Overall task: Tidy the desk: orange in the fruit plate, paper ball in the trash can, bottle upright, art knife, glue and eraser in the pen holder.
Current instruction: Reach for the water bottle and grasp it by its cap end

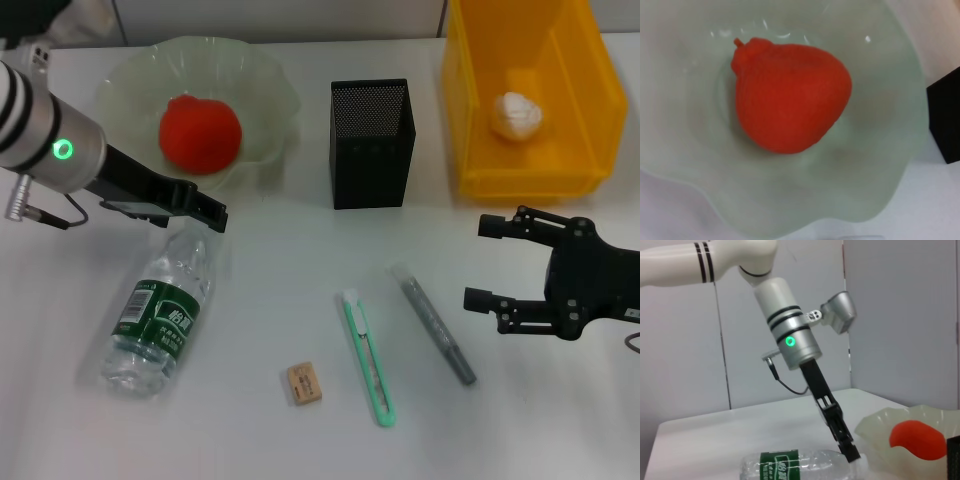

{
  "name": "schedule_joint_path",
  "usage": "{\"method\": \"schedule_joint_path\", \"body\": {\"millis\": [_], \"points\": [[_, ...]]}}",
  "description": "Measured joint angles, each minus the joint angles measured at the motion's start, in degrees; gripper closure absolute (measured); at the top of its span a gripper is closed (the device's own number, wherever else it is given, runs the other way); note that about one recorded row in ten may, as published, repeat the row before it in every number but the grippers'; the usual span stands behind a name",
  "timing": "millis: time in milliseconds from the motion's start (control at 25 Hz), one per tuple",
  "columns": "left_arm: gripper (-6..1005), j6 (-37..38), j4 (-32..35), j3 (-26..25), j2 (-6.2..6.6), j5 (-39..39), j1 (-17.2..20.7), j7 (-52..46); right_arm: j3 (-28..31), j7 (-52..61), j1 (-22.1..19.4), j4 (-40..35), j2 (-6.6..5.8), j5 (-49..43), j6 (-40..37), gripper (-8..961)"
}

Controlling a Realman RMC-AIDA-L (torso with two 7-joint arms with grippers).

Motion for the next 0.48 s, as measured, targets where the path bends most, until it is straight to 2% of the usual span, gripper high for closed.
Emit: {"method": "schedule_joint_path", "body": {"millis": [320,440,480], "points": [[203,-4.51,-1.9,3.67,-0.1,-0.19,0.3,-0.73,0.03,-0.11,0.0,0.11,0.04,-0.18,-0.39,107],[209,-8.02,-2.68,9.09,-0.1,-0.17,1.84,-1.4,0.3,0.21,-0.15,0.23,-0.15,-0.27,-0.55,107],[211,-8.02,-2.68,9.09,-0.1,-0.17,1.84,-1.4,0.42,0.24,-0.3,0.27,-0.3,-0.27,-0.62,107]]}}
